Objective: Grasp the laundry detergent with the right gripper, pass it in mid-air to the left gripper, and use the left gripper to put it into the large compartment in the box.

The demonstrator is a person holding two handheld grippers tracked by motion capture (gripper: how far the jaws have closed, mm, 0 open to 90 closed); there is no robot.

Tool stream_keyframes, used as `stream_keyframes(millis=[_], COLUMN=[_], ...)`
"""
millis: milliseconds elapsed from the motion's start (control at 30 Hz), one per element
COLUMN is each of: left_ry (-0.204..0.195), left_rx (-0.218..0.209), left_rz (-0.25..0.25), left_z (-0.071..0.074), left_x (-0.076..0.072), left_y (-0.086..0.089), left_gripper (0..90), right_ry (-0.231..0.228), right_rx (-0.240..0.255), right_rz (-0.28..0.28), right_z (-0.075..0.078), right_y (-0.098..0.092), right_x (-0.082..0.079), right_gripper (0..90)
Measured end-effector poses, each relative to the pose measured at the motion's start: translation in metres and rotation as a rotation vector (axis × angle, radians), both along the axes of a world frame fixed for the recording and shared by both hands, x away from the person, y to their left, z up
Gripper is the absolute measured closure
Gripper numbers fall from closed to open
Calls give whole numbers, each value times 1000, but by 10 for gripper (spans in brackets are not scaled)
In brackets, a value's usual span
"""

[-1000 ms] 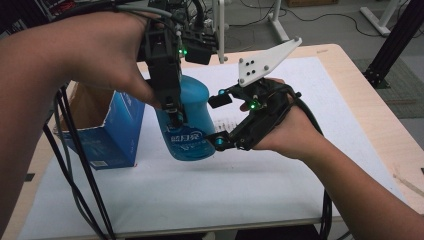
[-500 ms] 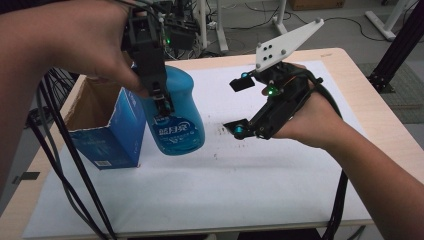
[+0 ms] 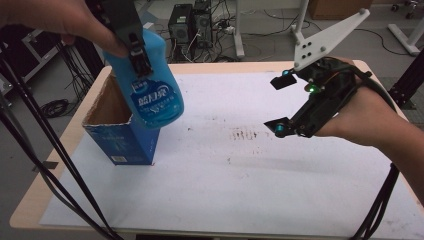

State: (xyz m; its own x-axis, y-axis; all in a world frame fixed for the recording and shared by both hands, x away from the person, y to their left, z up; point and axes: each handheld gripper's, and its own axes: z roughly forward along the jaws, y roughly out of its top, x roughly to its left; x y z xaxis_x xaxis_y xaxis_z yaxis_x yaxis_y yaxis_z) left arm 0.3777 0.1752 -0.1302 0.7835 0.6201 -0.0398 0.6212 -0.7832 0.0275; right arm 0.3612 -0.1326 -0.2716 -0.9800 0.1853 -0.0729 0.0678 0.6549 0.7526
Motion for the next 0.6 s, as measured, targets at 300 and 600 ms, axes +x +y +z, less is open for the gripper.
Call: stream_keyframes(millis=[300, 600], left_ry=[2, -2], left_rx=[-2, 22], left_rz=[325, 610], left_z=[18, 14], left_x=[10, 20], left_y=[45, 85], left_gripper=[391, 391], right_ry=[14, 18], right_rx=[-9, -5], right_rz=[-15, -23], right_z=[-2, -5], right_y=[-5, -5], right_x=[0, 1], right_gripper=[6, 6])
